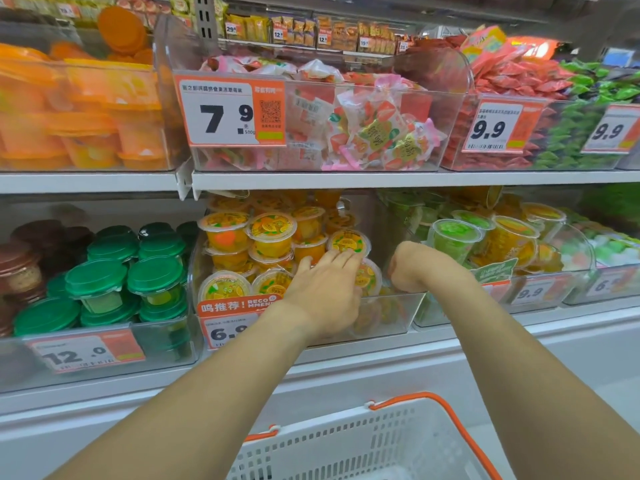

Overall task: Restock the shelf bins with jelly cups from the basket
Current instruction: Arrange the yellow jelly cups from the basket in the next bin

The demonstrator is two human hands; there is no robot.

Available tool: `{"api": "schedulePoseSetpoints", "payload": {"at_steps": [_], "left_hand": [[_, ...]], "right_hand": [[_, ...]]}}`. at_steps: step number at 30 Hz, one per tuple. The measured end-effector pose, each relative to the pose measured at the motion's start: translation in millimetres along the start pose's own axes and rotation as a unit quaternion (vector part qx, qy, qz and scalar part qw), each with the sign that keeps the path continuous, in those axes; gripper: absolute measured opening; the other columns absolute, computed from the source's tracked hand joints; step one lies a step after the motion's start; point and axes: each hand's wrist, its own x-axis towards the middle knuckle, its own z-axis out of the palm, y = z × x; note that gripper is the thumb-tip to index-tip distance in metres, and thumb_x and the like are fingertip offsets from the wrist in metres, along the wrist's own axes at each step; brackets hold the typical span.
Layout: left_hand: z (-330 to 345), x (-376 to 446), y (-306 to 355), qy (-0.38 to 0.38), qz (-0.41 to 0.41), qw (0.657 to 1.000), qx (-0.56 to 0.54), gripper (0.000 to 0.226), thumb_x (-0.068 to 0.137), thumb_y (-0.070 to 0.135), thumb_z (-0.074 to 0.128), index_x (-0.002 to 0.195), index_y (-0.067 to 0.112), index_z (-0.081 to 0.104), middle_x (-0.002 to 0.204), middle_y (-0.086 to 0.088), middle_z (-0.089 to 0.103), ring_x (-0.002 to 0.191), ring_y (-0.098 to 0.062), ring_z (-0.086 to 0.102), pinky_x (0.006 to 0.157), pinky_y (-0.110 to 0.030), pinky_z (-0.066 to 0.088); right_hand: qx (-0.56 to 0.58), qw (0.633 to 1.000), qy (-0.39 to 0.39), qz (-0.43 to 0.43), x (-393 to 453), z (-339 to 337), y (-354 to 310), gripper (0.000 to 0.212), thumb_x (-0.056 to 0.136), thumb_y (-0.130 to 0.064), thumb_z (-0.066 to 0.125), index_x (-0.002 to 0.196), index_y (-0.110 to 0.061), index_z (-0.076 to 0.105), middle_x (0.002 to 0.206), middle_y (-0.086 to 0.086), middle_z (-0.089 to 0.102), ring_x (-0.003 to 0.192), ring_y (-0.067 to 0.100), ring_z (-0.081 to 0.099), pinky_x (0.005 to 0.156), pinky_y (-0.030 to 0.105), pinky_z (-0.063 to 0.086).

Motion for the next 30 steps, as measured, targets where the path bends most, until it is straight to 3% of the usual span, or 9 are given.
{"api": "schedulePoseSetpoints", "payload": {"at_steps": [2,5,11,14,17,18,21,26,30], "left_hand": [[1,0,-2,0.005,0.004,1.000,0.002,0.060,0.103,0.034,0.038,0.157,0.020,0.017,0.163,0.001,0.023,0.149,-0.019,0.018,0.118,-0.051,0.020],[3,0,-4,0.012,0.005,1.000,-0.002,0.060,0.103,0.034,0.039,0.157,0.020,0.017,0.164,0.001,0.023,0.149,-0.019,0.018,0.118,-0.052,0.020],[1,1,-1,0.008,0.000,1.000,-0.008,0.061,0.102,0.034,0.039,0.157,0.019,0.017,0.163,0.001,0.022,0.149,-0.019,0.018,0.118,-0.053,0.020],[1,1,-1,0.009,-0.003,1.000,-0.010,0.061,0.102,0.034,0.039,0.157,0.019,0.017,0.163,0.001,0.023,0.149,-0.019,0.019,0.117,-0.054,0.020],[0,0,0,0.004,-0.006,1.000,-0.007,0.061,0.102,0.034,0.039,0.157,0.019,0.018,0.162,0.001,0.024,0.148,-0.019,0.020,0.117,-0.054,0.021],[0,1,0,0.003,-0.009,1.000,-0.009,0.061,0.102,0.034,0.039,0.157,0.019,0.018,0.162,0.001,0.025,0.148,-0.020,0.020,0.117,-0.054,0.021],[-1,1,3,0.004,-0.016,1.000,-0.014,0.061,0.101,0.033,0.040,0.157,0.019,0.019,0.162,0.002,0.025,0.148,-0.020,0.020,0.117,-0.055,0.020],[0,2,2,0.000,-0.021,1.000,-0.018,0.061,0.100,0.033,0.041,0.156,0.021,0.020,0.163,0.001,0.021,0.149,-0.022,0.017,0.118,-0.057,0.018],[-1,2,3,0.005,-0.021,0.999,-0.032,0.060,0.099,0.033,0.043,0.154,0.021,0.024,0.162,0.000,0.022,0.149,-0.023,0.018,0.118,-0.056,0.018]], "right_hand": [[-0.069,0.998,0.008,0.009,-3,0,-10,0.028,0.093,-0.007,0.053,0.118,0.001,0.063,0.117,0.017,0.066,0.101,0.033,0.064,0.076,0.031,0.050],[-0.075,0.995,0.065,0.027,-2,9,-16,0.029,0.093,-0.002,0.052,0.120,0.002,0.059,0.124,0.020,0.062,0.116,0.035,0.061,0.086,0.035,0.051],[-0.003,0.987,0.162,0.016,-13,15,-13,0.010,0.089,0.004,0.052,0.091,-0.005,0.054,0.112,0.023,0.060,0.104,0.039,0.063,0.072,0.037,0.047],[0.013,0.974,0.226,0.006,-20,3,-17,0.020,0.086,-0.001,0.063,0.081,-0.010,0.045,0.104,0.022,0.060,0.098,0.041,0.062,0.070,0.038,0.046],[0.024,0.956,0.292,0.002,-24,-15,-23,0.007,0.083,0.001,0.061,0.088,-0.002,0.058,0.102,0.023,0.060,0.095,0.043,0.061,0.067,0.038,0.043],[0.029,0.952,0.306,0.009,-24,-20,-23,0.012,0.083,0.001,0.061,0.094,0.000,0.063,0.103,0.023,0.060,0.096,0.044,0.061,0.068,0.038,0.044],[0.053,0.949,0.311,0.015,-24,-26,-19,0.020,0.083,-0.002,0.064,0.102,-0.002,0.068,0.105,0.023,0.062,0.098,0.043,0.061,0.073,0.041,0.050],[0.100,0.938,0.331,-0.016,-18,-19,-13,0.014,0.090,-0.005,0.061,0.104,-0.005,0.062,0.108,0.017,0.064,0.102,0.037,0.060,0.080,0.041,0.049],[0.282,0.906,0.315,-0.011,-3,-10,-9,0.011,0.098,-0.019,0.056,0.106,-0.011,0.053,0.106,0.009,0.061,0.101,0.031,0.060,0.083,0.042,0.049]]}}
